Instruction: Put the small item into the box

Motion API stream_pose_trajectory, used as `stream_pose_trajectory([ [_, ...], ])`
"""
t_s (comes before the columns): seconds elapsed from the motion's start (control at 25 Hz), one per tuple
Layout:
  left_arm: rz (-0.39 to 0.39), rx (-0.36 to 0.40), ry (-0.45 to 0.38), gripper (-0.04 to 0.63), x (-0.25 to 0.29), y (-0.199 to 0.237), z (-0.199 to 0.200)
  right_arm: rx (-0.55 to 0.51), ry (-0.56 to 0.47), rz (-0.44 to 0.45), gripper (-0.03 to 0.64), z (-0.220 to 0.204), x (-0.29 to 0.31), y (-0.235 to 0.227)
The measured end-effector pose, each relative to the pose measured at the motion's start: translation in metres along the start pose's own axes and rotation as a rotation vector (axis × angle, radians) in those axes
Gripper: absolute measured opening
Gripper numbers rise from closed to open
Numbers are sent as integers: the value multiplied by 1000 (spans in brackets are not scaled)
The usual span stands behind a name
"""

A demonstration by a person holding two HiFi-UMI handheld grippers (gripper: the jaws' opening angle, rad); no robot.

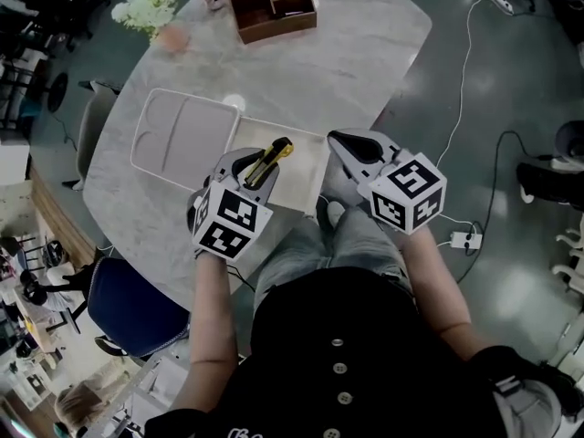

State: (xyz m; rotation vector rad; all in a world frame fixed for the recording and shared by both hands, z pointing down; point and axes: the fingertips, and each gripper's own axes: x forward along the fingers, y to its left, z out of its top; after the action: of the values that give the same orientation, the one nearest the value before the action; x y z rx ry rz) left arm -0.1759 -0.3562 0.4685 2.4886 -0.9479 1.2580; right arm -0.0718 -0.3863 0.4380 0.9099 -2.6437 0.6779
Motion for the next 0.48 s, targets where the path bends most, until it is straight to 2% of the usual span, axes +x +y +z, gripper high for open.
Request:
stream_pose_trajectory([
  [0.24, -78, 147, 160, 126, 23, -7, -16, 38, 10, -51, 3, -13, -8, -15],
  [0.48, -139, 250, 286, 127, 49, -18, -34, 119, 15, -73, 3, -29, -19, -26],
])
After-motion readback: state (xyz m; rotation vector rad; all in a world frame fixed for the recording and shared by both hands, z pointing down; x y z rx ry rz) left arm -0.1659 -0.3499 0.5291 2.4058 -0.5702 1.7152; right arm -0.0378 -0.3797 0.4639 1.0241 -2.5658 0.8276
